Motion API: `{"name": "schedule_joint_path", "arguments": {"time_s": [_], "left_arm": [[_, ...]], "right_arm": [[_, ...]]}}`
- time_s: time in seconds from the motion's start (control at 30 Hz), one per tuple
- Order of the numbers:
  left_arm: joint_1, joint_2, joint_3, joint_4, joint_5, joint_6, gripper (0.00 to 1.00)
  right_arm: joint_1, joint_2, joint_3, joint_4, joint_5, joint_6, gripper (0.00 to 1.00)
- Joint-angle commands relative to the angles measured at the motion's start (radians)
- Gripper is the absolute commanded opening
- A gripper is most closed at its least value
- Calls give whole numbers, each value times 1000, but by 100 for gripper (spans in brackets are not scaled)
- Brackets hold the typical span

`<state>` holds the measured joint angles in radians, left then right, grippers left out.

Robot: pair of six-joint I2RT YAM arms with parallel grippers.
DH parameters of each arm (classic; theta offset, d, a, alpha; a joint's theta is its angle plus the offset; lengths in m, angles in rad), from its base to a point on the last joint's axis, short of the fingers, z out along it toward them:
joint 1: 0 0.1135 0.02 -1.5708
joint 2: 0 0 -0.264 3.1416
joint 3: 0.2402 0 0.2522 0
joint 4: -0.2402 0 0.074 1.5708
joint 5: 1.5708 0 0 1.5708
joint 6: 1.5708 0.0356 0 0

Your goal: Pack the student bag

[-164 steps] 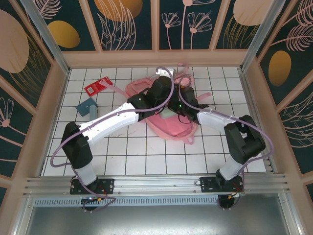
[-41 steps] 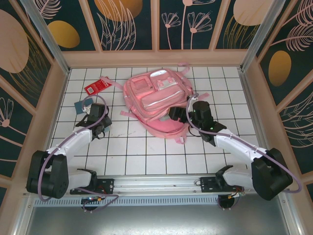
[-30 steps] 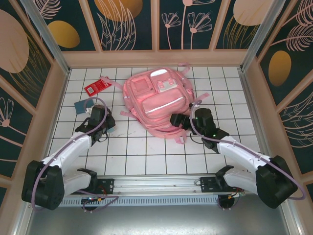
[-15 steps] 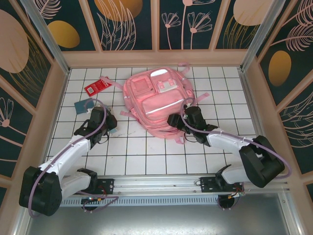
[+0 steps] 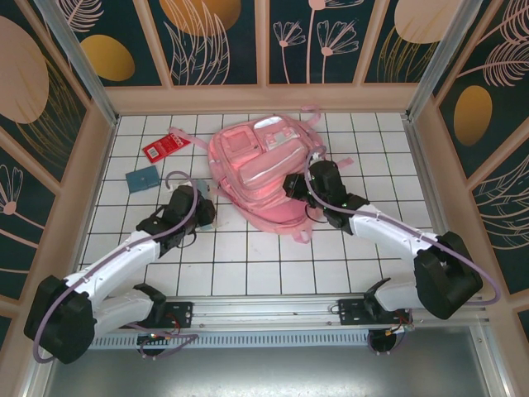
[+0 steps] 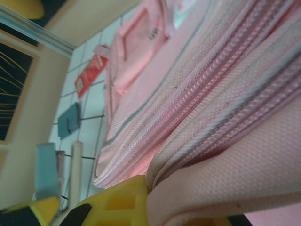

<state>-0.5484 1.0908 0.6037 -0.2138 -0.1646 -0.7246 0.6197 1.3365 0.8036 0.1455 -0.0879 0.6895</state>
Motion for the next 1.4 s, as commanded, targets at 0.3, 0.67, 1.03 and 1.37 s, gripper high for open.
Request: {"name": "schedule_joint_path", "arguments": {"time_s": [0.3, 0.67, 1.03, 1.37], "left_arm": [[-239, 54, 112, 65, -4, 203, 7], [-332, 195, 161, 103, 52, 183, 6], [-331, 254, 198, 216, 182, 116, 8], [-336, 369, 288, 185, 211, 132, 9]], "right_arm": [[-67, 62, 239, 21, -32, -33, 0], [-100, 63, 261, 24, -80, -14, 1], [-90, 42, 241, 53, -112, -5, 2], [-90, 23, 227, 58, -116, -7, 3]]}}
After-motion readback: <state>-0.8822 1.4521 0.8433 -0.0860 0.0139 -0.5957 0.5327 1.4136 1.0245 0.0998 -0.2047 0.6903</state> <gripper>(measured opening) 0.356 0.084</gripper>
